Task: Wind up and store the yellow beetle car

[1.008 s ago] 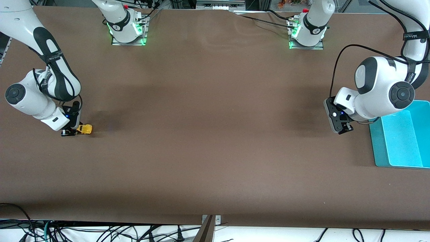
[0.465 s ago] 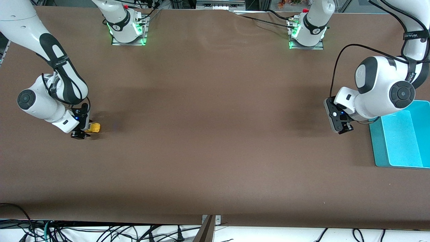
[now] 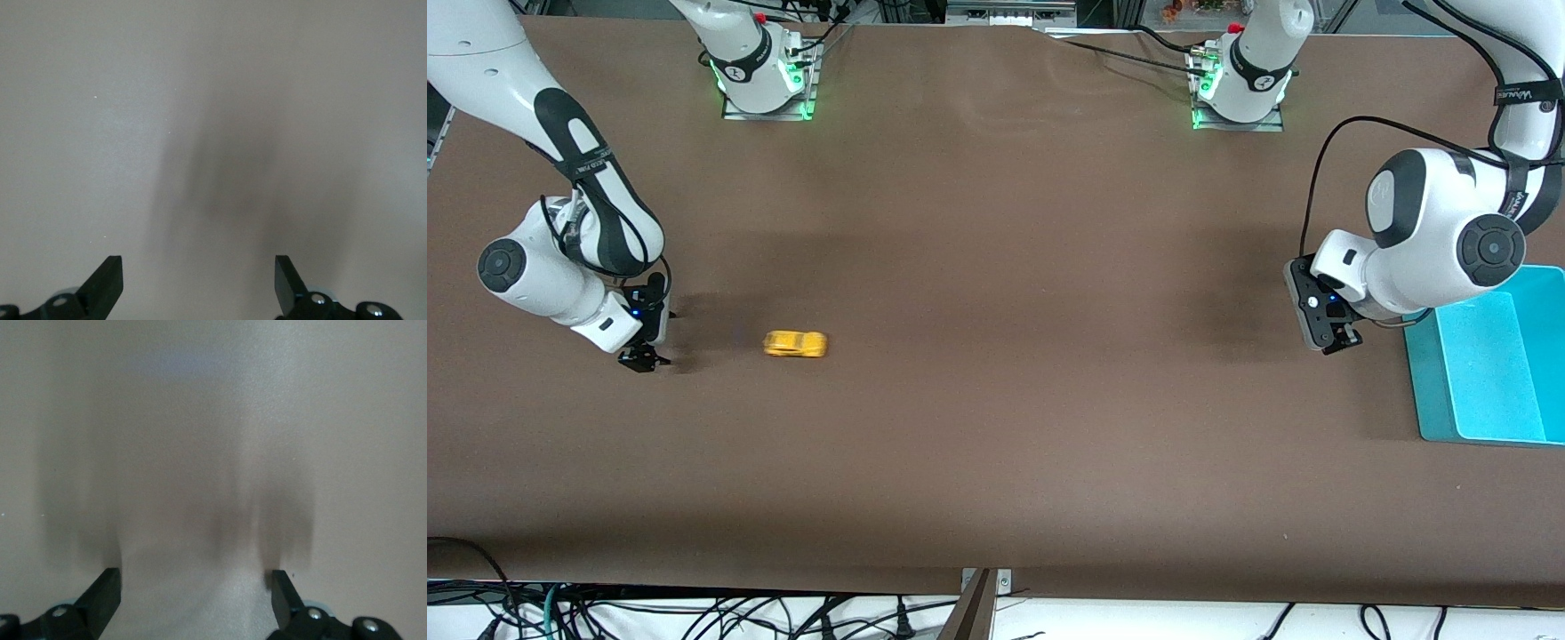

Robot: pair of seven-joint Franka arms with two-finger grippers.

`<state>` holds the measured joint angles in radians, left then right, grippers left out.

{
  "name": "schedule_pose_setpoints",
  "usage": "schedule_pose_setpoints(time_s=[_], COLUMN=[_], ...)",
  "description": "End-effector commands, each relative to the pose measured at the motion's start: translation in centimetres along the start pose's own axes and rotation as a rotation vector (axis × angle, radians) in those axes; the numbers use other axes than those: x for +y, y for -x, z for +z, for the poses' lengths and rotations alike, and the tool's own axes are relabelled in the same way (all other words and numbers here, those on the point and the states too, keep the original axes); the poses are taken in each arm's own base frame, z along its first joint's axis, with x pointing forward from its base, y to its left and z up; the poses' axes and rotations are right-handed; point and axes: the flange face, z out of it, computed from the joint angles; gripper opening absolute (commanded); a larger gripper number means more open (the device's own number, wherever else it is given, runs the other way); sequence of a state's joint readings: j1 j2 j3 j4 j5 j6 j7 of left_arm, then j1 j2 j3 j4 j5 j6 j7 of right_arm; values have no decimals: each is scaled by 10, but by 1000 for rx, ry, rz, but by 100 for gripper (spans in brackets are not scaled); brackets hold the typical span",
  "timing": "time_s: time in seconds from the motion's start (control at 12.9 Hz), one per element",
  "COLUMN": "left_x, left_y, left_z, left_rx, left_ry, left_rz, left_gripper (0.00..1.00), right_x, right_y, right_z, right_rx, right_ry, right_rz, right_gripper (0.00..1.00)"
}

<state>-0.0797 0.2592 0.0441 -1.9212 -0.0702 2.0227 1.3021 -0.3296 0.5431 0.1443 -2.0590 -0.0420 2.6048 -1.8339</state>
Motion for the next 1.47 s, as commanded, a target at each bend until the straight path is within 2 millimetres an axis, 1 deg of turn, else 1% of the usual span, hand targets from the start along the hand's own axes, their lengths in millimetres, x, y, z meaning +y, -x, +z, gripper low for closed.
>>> schedule_pose_setpoints(time_s=[0.0, 0.16, 0.23, 0.47, 0.62, 0.7, 0.85, 1.09, 1.16, 1.32, 1.4], left_x=[7, 6, 8, 12, 13, 13, 9, -2, -7, -18, -24], left_y=[3, 3, 4, 14, 19, 22, 33, 63, 81, 116, 127], left_z=[-3, -2, 6, 31, 42, 45, 46, 47, 50, 61, 70], left_rx=[-8, -9, -12, -2, -1, -2, -4, -7, -9, -26, -37], left_ry=[-16, -19, -20, -51, -71, -76, -92, -124, -133, -150, -162], left_rz=[25, 27, 41, 107, 158, 184, 229, 288, 291, 317, 354], left_gripper=[100, 100, 100, 100, 100, 100, 100, 100, 100, 100, 100], right_x=[3, 6, 8, 16, 18, 18, 18, 19, 20, 27, 29], right_y=[3, 2, -2, -3, -4, -4, -4, -4, -5, -16, -20], right_z=[-4, -8, -11, -19, -20, -21, -21, -23, -28, -48, -60], right_rx=[20, 19, 24, 29, 31, 30, 30, 31, 29, 28, 25], right_ry=[-2, 6, 1, -11, -13, -11, -11, -14, -9, 9, 14], right_rz=[2, 1, -1, 5, 5, 5, 5, 6, 15, 20, 39], right_gripper=[100, 100, 100, 100, 100, 100, 100, 100, 100, 100, 100])
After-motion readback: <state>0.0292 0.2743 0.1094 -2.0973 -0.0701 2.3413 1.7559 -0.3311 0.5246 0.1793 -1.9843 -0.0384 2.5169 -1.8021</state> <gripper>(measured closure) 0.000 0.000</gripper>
